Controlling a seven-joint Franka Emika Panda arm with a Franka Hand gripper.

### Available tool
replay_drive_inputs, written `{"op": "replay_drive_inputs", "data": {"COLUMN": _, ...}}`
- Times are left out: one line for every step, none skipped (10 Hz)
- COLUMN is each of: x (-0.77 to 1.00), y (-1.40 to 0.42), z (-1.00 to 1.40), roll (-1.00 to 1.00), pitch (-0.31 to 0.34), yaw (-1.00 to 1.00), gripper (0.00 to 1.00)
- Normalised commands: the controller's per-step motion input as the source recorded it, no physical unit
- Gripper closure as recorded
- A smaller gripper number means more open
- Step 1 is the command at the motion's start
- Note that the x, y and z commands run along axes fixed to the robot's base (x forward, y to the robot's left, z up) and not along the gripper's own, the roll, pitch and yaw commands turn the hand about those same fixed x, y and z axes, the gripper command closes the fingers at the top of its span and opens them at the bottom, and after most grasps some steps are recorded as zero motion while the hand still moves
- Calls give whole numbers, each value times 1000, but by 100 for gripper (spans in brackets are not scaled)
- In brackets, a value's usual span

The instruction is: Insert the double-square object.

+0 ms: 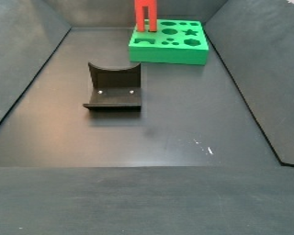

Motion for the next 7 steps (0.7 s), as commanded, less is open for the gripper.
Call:
{"op": "replay_drive_inputs", "data": {"x": 0, "y": 0, "z": -211, "roll": -40, "pitch": 179, "yaw": -351, "gripper": 100}}
{"op": "replay_drive_inputs", "data": {"x": 71, "y": 0, "z": -331, "roll": -66, "pitch": 127, "yaw": -371, "gripper": 100}}
{"op": "replay_drive_inputs", "data": {"x": 211, "y": 0, "z": -474, "roll": 0, "pitch": 74, "yaw": -274, "gripper": 100}}
{"op": "replay_drive_inputs", "data": {"x": 211, "y": 0, "z": -600, "roll": -1, "pitch": 0, "yaw": -166, "gripper": 100}}
{"op": "replay_drive_inputs", "data": {"x": 0, "y": -126, "z": -449, "roll": 0, "pitch": -11, "yaw": 0, "gripper": 100}}
{"op": "replay_drive_inputs", "data": {"x": -89, "y": -160, "z": -311, "roll": 14, "pitch": -69, "yaw": 83, "gripper": 100}}
{"op": "replay_drive_inputs", "data": {"x": -91, "y": -74, "z": -397, "roll": 0, "pitch": -166, "yaw": 123, "gripper": 100}}
